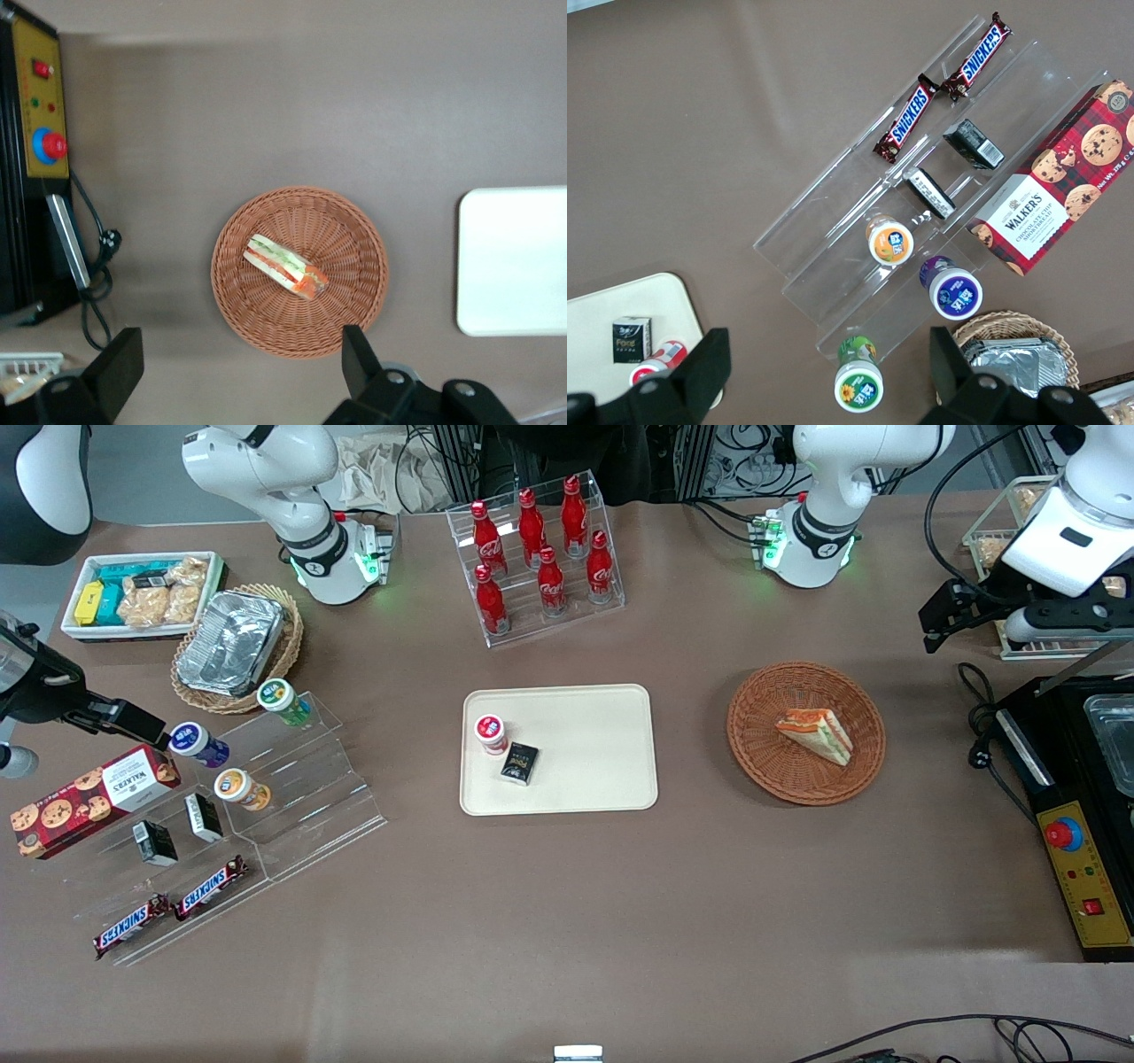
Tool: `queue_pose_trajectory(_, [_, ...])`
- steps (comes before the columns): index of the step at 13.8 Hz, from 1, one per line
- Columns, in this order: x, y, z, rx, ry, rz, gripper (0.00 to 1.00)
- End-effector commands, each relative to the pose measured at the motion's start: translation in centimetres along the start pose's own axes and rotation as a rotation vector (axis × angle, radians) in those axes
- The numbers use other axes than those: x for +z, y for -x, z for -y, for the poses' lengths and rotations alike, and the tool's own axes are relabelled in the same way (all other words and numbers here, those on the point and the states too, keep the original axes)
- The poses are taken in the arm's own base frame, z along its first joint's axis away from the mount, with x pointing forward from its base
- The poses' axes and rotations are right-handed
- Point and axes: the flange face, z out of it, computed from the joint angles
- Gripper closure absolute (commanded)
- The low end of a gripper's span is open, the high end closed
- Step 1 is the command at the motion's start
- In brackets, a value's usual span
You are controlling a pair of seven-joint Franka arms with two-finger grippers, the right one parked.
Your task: Place sandwich from basket to tray
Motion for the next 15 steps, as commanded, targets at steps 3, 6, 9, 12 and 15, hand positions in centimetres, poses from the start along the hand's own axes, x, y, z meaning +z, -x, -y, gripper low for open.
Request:
queue_pose_trajectory(3, [0.2, -0.2, -1.1, -0.345, 0.005, 0.009, 0.01])
queue_pose_trajectory(6, [1.9, -0.2, -2.7, -0.536, 0.006, 0.055, 0.01])
queue_pose_trajectory(9, [5.0, 0.3, -3.5, -0.684, -0.027, 0.108, 0.01])
queue_pose_trajectory(12, [9.1, 0.1, -4.0, -0.778, -0.075, 0.159, 0.01])
queue_pose_trajectory(15, [13.8, 0.6, -4.3, -0.856, -0.098, 0.162, 0.01])
